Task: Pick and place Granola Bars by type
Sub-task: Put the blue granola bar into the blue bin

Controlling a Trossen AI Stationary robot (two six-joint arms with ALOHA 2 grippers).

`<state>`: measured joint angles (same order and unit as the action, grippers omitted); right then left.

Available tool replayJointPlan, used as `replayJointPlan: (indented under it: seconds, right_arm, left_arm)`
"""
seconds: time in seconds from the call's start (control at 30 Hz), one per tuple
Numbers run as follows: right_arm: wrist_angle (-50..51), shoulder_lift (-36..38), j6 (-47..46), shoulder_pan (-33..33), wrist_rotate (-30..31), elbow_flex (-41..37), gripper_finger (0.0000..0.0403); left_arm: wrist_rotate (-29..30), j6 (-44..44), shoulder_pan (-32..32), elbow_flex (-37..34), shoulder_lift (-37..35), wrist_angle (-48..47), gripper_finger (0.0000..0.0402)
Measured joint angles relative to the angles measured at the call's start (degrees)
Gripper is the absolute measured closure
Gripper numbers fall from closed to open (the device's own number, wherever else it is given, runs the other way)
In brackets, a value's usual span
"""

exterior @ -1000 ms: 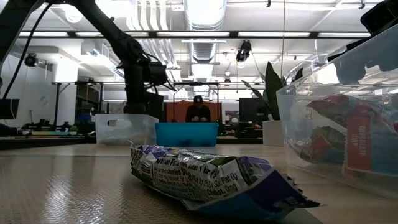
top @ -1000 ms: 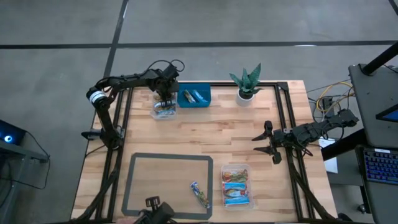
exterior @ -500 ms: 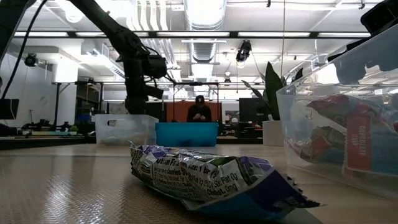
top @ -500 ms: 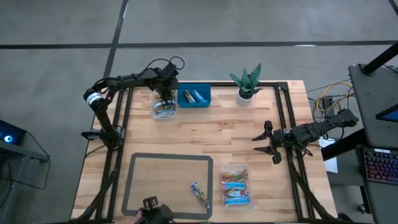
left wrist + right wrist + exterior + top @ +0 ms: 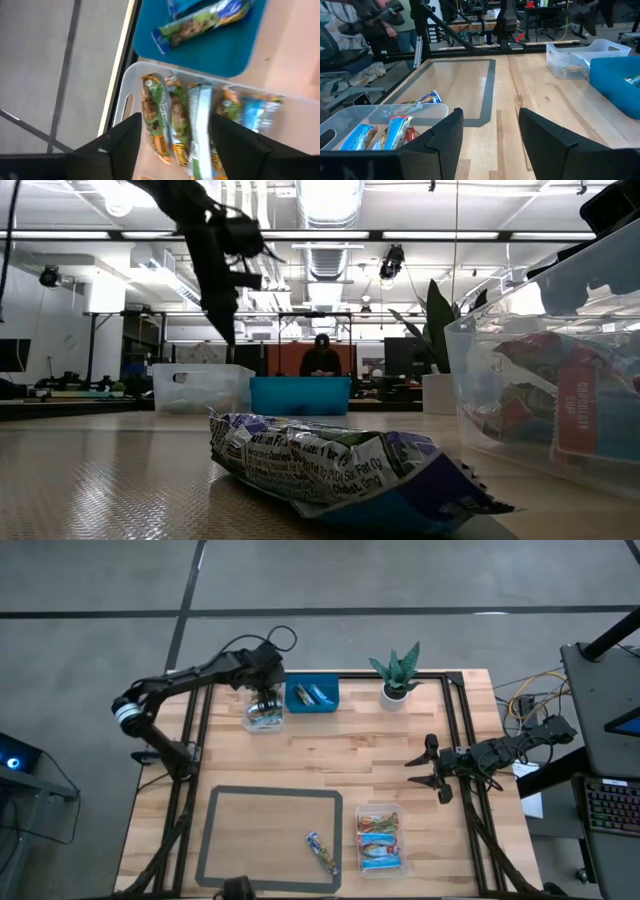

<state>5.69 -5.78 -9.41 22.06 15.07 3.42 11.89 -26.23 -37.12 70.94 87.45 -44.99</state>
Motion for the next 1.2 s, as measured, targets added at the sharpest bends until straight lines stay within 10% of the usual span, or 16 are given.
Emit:
replayJointPlan:
  seconds: [0.47, 1.2]
  right_arm:
    - [0.0, 0.0, 0.0, 0.0, 0.0, 0.0, 0.0220]
    - [0.0, 0.0, 0.0, 0.0, 0.0, 0.0, 0.0220]
  left_arm:
    - [3.5, 8.4, 12.2, 0.0, -10.2, -9.8, 0.0126]
    - [-0.2, -3.6, 47.3, 0.0, -13.3, -13.0, 0.0126]
